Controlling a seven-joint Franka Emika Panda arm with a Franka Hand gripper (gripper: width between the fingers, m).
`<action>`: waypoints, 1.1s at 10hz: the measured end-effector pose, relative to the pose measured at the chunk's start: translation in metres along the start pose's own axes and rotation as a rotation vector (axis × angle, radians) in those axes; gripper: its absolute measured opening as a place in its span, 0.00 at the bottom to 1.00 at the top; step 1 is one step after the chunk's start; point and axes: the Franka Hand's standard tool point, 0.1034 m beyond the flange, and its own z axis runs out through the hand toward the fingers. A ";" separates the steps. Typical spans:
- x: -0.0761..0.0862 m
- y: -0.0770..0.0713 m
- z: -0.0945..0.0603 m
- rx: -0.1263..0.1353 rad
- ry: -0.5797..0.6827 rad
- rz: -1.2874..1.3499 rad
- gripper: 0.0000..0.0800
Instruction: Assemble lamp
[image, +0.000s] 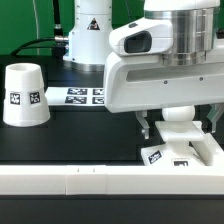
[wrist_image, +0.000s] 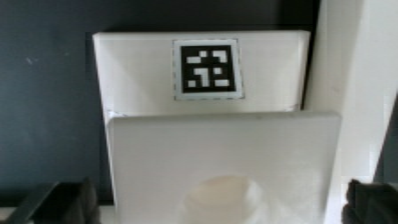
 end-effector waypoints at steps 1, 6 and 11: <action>-0.001 0.000 -0.001 0.000 0.001 -0.001 0.87; -0.092 -0.019 -0.029 -0.010 -0.014 0.153 0.87; -0.126 -0.034 -0.023 -0.011 -0.040 0.172 0.87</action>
Offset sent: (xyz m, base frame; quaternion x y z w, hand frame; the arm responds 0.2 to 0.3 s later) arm -0.0836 0.0037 0.0238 0.0071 0.0166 0.1109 0.9937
